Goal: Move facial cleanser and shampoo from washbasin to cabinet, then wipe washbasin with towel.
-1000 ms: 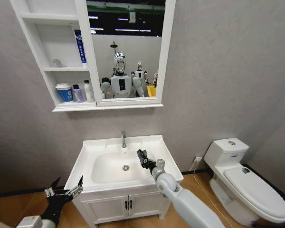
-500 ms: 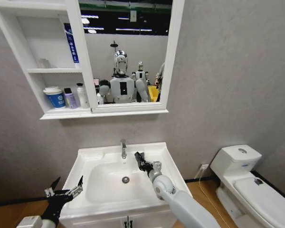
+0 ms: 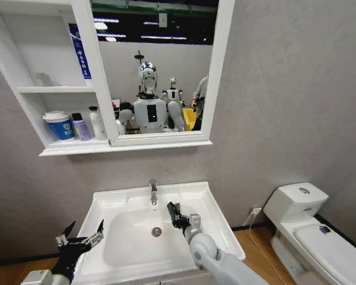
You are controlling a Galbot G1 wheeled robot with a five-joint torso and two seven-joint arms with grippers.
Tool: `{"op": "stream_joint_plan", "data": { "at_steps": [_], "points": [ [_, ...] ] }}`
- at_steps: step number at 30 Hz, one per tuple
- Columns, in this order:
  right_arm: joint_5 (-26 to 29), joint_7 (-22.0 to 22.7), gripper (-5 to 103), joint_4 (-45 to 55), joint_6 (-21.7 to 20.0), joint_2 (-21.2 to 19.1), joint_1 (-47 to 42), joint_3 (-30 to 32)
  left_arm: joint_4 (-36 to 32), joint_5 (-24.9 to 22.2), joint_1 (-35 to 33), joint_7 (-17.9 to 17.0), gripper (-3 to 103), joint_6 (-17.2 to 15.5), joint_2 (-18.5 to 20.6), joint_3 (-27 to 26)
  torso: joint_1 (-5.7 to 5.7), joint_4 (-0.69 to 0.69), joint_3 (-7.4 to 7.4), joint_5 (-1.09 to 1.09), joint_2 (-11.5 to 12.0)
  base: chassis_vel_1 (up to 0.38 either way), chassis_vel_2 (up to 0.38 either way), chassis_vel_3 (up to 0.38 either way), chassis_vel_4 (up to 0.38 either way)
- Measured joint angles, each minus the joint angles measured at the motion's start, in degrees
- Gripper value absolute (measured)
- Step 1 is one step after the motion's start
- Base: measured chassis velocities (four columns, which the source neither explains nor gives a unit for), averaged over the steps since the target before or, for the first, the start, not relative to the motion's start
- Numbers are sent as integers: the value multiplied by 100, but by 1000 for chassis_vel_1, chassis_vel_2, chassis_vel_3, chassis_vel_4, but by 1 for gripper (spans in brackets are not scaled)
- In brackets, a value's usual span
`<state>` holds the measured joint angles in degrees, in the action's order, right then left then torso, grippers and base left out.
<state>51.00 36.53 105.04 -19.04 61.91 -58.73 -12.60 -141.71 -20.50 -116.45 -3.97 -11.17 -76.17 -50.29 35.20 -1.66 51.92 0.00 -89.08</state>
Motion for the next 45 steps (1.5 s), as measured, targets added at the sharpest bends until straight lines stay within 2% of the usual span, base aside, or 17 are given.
{"op": "stream_joint_plan", "data": {
  "at_steps": [7,12,18,29,36,38,45],
  "points": [
    [57,-126,5,-340,-8,-22,-35,140,0,0,0,0,100,0,0,0,7,0,2,0,2,0,0,0,0],
    [370,-105,5,-765,-96,125,169,115,0,0,0,0,100,0,0,0,7,2,2,1,3,0,0,0,0],
    [331,-105,5,-1093,-127,212,281,-18,0,0,0,0,100,0,0,0,6,2,2,-1,2,0,0,0,0],
    [256,-399,5,-1678,-78,436,408,-75,0,0,0,0,100,0,0,0,5,2,1,0,1,0,0,0,0],
    [357,-463,5,-1977,-104,775,645,-379,0,0,0,0,100,0,0,0,6,-1,2,-2,2,0,0,0,0],
    [391,-496,5,-2123,-109,1025,740,-595,0,0,0,0,100,0,0,0,6,1,3,-1,3,0,0,0,0],
    [384,-575,5,-2432,-119,1513,919,-963,0,0,0,0,100,0,0,0,6,2,2,-1,2,0,0,0,0]
  ]
}}
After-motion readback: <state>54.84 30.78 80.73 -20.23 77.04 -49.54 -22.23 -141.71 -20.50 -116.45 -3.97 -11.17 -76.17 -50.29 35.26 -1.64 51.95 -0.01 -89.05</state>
